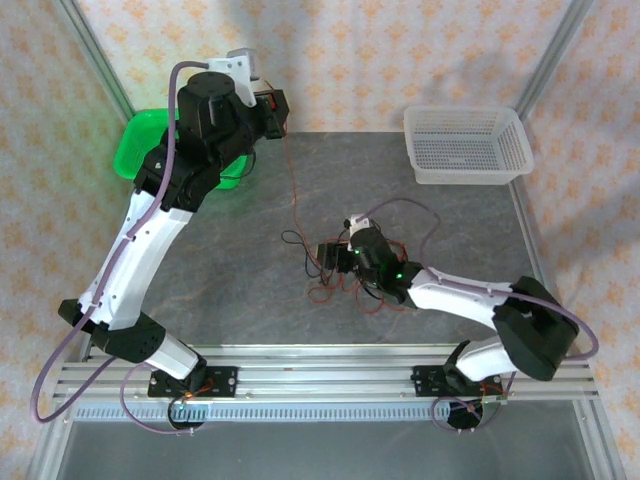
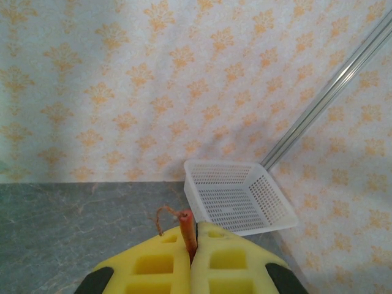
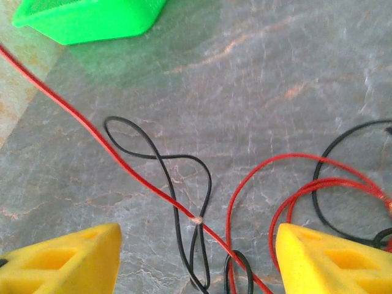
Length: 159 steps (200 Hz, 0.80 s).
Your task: Untangle the cables
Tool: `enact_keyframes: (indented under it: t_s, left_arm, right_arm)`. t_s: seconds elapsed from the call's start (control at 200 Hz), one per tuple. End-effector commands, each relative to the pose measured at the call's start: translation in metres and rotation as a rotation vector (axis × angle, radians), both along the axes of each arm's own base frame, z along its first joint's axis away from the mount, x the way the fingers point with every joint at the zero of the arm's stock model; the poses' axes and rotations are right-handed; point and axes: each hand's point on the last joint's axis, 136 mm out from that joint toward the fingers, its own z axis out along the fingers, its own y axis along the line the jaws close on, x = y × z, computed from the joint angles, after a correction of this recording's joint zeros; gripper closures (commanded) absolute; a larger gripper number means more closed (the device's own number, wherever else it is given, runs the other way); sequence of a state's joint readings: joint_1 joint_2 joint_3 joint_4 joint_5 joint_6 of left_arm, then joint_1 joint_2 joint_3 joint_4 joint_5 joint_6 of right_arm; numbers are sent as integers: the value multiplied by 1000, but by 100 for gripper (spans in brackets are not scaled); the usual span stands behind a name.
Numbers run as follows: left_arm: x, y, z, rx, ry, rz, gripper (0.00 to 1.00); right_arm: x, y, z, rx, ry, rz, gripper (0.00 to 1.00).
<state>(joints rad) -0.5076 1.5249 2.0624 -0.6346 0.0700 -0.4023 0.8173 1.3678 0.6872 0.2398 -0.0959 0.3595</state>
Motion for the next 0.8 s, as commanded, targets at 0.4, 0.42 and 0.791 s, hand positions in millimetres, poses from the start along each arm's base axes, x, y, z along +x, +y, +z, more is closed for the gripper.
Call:
enact_keyframes:
  t_s: [0.4,0.42,0.791]
  left_arm:
    - [-11,-3,66,-108,-139,-52,100]
    - [-11,-2,68,-110,-143,-52,100]
    - [-15,-1,72,-115,-153,-57,100]
  right_arm:
    - [18,48,19,0,-83,154,35]
    - [19,53,15,-2,-75,159,35]
    - [45,103,-59,-18,105,157,42]
